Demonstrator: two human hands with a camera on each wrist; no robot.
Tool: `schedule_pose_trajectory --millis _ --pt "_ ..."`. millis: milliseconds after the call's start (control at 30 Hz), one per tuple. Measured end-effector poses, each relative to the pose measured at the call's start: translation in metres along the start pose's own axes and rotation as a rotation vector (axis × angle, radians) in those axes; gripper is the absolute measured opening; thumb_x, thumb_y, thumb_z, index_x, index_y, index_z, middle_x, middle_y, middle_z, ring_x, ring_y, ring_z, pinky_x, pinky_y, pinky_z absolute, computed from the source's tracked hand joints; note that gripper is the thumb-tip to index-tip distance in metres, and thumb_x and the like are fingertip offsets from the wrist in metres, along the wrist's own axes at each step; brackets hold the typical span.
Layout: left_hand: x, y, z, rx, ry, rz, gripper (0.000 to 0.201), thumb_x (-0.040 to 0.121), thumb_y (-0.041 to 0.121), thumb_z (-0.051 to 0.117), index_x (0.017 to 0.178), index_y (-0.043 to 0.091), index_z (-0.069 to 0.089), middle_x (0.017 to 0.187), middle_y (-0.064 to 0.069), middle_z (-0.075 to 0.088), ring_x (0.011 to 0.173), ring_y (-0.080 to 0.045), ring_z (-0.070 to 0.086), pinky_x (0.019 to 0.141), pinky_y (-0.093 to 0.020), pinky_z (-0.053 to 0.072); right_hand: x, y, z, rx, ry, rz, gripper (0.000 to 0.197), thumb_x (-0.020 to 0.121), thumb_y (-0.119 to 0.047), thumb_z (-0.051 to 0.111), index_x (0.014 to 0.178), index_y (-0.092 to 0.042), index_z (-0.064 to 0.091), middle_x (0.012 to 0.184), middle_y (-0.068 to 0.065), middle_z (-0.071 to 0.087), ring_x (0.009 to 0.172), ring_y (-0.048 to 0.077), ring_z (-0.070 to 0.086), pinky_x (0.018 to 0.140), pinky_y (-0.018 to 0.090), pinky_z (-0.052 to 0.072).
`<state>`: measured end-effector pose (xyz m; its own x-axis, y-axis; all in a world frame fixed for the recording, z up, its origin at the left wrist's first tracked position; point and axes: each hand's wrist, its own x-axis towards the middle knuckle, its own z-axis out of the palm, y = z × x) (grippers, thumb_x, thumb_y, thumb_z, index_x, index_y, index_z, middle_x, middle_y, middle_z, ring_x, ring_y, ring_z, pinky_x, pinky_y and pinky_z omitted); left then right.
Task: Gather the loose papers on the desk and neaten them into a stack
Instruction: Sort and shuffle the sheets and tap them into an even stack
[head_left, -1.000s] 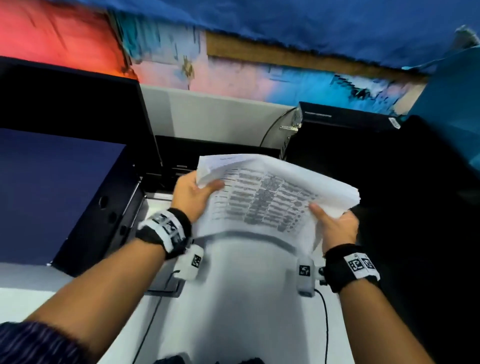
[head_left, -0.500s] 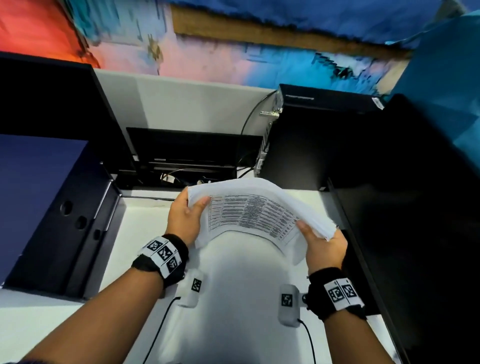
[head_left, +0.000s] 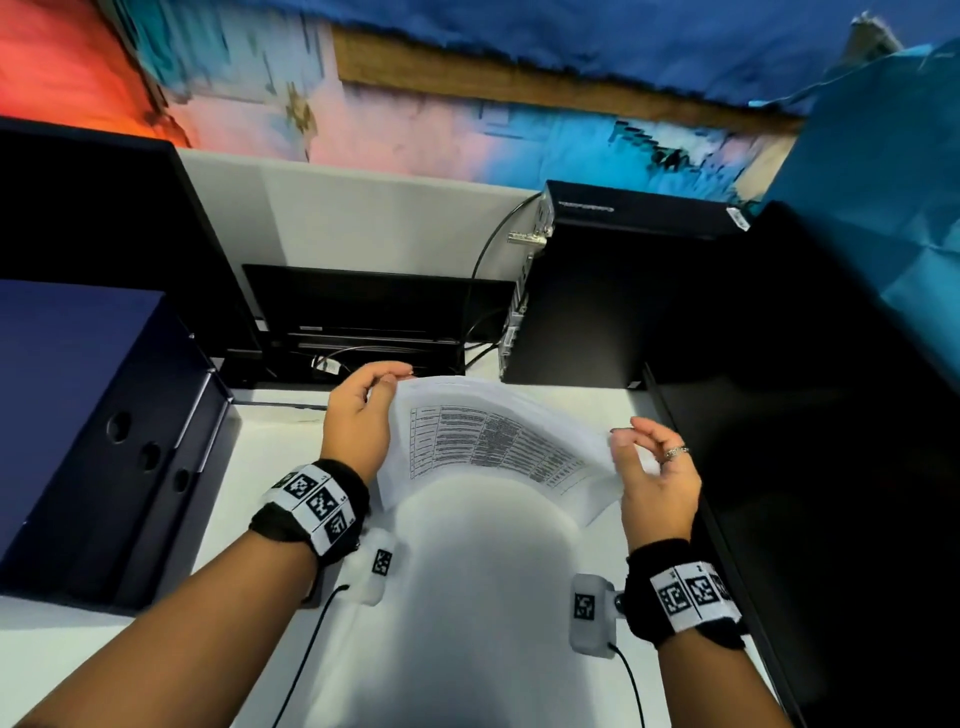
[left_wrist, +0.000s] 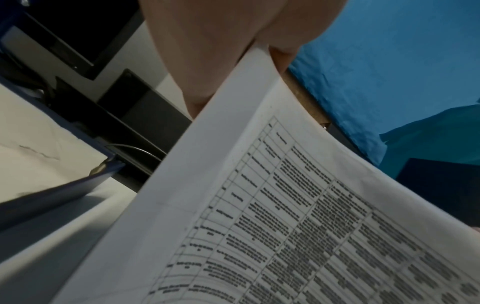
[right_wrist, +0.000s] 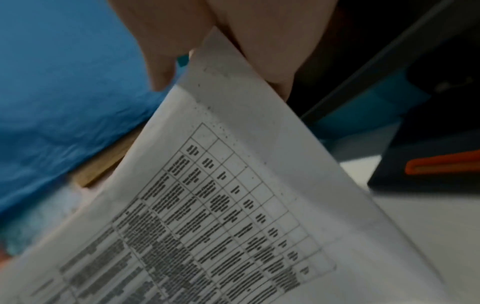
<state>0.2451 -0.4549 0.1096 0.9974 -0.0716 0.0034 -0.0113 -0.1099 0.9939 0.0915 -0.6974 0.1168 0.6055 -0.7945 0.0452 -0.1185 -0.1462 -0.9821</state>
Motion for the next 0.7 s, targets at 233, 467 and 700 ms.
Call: schedule_pose_trajectory --millis 233,467,700 --pt "0.012 0.029 -0.001 0.955 -0.281 0.288 0.033 0.082 0.043 0.074 0.111 0.031 0.067 0.107 0.005 0.072 0.101 -0.02 0.065 0.086 -0.035 0.053 0.004 -0.015 0.004 -0.872 -0.174 -0.168 0.037 0.076 -0.035 0.081 0.108 -0.022 0.068 0.096 0.0 0.069 0.094 0.021 0.064 0.077 0.025 0.048" --pt "0.01 0.048 -0.003 1.296 -0.335 0.345 0.034 0.085 0.038 0.069 0.115 0.029 0.057 0.103 0.0 0.069 0.097 -0.028 0.066 0.073 -0.038 0.051 0.0 -0.043 0.006 -1.024 -0.201 -0.219 0.035 0.077 -0.04 0.078 0.107 -0.026 0.066 0.092 -0.001 0.071 0.09 0.025 0.065 0.075 0.032 0.05" --pt "0.01 0.04 0.01 1.476 -0.444 0.386 0.021 0.088 0.028 0.066 0.107 0.026 0.057 0.093 -0.002 0.07 0.084 -0.029 0.069 0.059 -0.035 0.045 -0.004 -0.049 0.048 -1.347 -0.442 -0.437 0.053 0.082 -0.044 0.07 0.129 -0.029 0.052 0.113 -0.004 0.069 0.107 0.021 0.063 0.092 0.04 0.039"
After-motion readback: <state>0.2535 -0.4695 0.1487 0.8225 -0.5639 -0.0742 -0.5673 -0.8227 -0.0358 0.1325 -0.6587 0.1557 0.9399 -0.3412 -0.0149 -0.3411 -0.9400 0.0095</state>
